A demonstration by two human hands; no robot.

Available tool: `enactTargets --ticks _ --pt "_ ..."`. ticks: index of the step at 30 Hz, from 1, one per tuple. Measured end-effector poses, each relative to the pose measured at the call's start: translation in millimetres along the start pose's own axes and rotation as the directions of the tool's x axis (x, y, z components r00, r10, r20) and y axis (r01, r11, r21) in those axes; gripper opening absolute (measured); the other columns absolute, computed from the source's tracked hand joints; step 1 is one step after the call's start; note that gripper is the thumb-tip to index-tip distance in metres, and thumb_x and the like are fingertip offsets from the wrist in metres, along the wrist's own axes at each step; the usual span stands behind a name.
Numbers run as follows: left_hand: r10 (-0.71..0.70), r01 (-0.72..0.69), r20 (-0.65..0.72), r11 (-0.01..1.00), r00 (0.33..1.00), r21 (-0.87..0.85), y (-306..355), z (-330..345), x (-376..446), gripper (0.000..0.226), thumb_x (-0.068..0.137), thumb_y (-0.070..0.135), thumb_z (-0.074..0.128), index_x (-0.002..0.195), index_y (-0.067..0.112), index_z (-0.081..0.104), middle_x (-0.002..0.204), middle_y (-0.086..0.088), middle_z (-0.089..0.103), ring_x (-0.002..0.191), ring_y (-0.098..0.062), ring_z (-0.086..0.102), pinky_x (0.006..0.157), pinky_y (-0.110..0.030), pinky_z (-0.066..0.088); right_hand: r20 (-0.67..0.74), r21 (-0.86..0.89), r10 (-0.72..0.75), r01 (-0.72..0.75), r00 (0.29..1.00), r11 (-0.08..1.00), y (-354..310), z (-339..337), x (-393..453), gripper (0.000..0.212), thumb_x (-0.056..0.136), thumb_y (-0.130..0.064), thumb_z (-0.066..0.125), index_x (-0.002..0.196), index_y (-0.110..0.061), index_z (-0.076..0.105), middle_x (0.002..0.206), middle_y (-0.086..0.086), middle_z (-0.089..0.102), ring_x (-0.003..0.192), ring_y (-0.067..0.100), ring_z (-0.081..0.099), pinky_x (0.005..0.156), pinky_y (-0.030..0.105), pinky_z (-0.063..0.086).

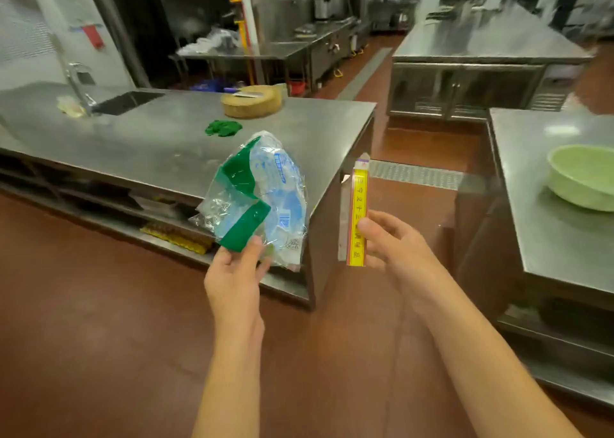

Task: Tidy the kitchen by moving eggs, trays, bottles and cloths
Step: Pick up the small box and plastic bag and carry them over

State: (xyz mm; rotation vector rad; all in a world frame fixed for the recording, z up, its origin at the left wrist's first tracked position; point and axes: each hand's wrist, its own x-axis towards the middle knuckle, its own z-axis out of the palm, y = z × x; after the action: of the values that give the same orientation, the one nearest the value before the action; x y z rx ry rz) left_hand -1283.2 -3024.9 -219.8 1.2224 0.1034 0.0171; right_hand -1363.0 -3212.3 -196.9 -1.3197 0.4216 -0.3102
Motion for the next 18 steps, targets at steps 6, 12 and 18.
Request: enactTargets --ticks 6,12,18 --pt "-0.115 0.117 0.161 0.993 0.98 0.003 -35 53 21 0.017 0.094 0.011 0.066 0.111 0.014 0.069 0.095 0.001 0.076 0.096 -0.016 0.074 0.086 -0.033 0.059 -0.214 -0.018 0.014 -0.018 0.977 1.0 -3 -54 19 0.035 0.092 -0.031 0.067 0.125 -0.019 0.063 0.114 0.003 0.074 0.102 0.017 0.072 0.087 0.032 0.059" --pt "-0.169 0.169 0.297 0.985 0.94 0.026 -61 118 37 0.02 0.095 0.009 0.065 0.112 0.017 0.069 0.092 0.007 0.077 0.095 -0.011 0.073 0.083 -0.029 0.059 -0.271 -0.019 0.01 -0.016 0.962 1.0 -8 -89 54 0.039 0.091 -0.037 0.067 0.126 -0.022 0.061 0.113 0.001 0.074 0.104 0.017 0.071 0.093 0.037 0.056" --pt "-0.141 0.129 0.3 0.99 0.944 0.058 -75 180 68 0.019 0.095 0.008 0.064 0.11 0.018 0.07 0.088 0.007 0.076 0.089 -0.009 0.071 0.088 -0.035 0.059 -0.281 0.038 0.038 -0.029 0.959 0.999 -14 -126 119 0.035 0.092 -0.032 0.066 0.124 -0.018 0.063 0.116 0.006 0.073 0.107 0.021 0.07 0.09 0.034 0.058"
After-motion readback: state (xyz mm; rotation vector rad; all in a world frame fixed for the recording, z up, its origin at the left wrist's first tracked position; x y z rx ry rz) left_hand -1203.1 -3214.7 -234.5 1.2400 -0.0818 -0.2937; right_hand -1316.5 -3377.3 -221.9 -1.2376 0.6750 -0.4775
